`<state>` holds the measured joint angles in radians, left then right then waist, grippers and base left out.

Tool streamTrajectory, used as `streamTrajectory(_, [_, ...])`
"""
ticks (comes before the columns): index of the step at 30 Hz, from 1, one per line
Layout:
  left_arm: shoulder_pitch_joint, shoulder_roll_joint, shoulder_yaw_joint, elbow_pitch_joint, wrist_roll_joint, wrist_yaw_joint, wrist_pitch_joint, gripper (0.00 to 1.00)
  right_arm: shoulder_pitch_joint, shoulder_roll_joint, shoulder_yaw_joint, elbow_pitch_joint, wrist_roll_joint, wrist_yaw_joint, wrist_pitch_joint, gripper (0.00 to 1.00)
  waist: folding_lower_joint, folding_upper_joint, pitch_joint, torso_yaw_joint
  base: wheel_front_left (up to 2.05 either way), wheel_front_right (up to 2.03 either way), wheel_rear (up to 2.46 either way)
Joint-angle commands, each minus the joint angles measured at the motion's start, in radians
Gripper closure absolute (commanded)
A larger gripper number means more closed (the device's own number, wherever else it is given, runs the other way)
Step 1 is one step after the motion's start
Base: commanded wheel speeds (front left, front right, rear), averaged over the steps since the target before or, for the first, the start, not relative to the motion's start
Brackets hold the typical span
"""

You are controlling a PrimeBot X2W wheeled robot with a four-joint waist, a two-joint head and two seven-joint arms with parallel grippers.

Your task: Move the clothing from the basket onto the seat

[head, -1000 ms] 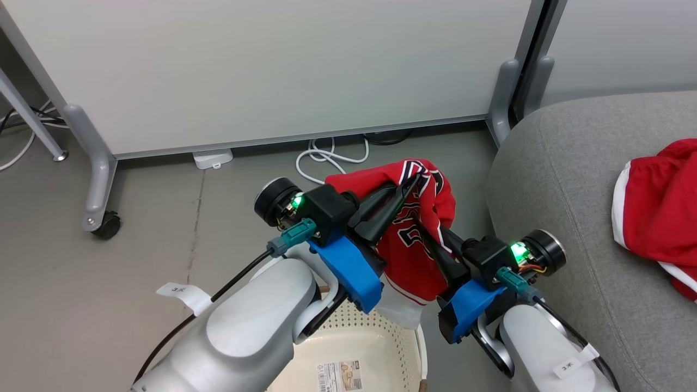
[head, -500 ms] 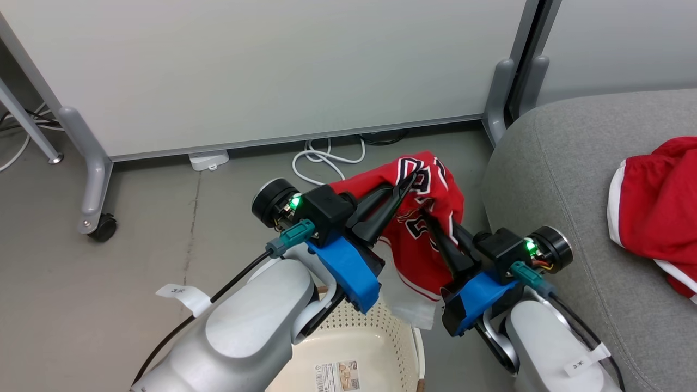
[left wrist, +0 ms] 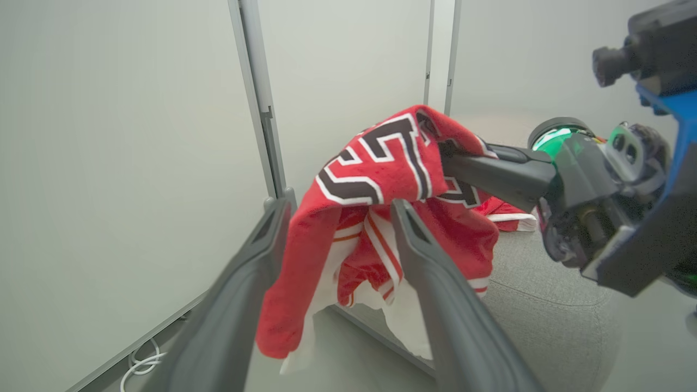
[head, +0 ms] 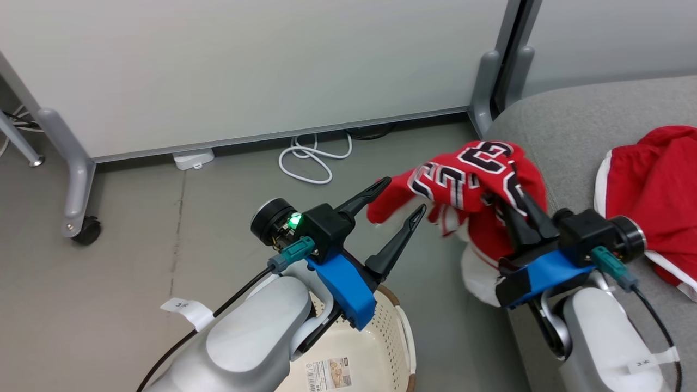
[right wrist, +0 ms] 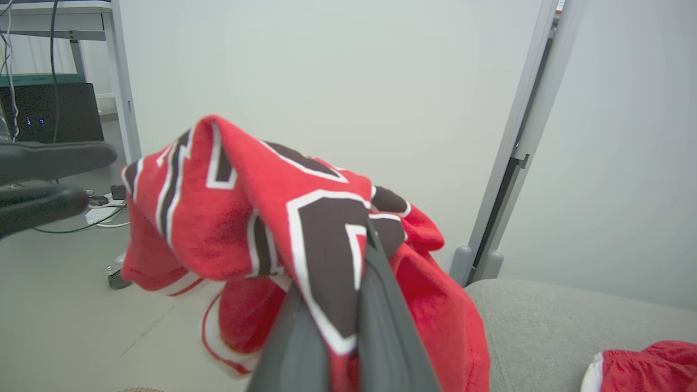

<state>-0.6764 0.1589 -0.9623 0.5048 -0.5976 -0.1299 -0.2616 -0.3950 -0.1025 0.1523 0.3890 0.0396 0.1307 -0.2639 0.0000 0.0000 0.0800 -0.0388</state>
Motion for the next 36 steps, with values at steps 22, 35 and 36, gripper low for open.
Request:
streamTrajectory(22, [0.005,0.014,-0.014,-0.023,0.038,0.0,-0.005,0.0,0.11,-0.014,-0.166,-0.126,-0.005,0.0,-0.001,1.0,0.0,0.0,0.072,-0.236,0.0,0.0,0.0])
streamTrajectory(35, [-0.018,0.01,-0.042,-0.028,0.034,-0.001,-0.005,0.0,0.187,-0.002,-0.233,-0.177,-0.009,0.0,-0.001,1.0,0.0,0.0,0.096,-0.292,0.0,0.0,0.0])
streamTrajectory(36, [-0.019,0.01,-0.043,-0.029,0.034,-0.001,-0.005,0.0,0.191,-0.001,-0.234,-0.181,-0.01,0.0,-0.001,1.0,0.0,0.0,0.096,-0.293,0.0,0.0,0.0])
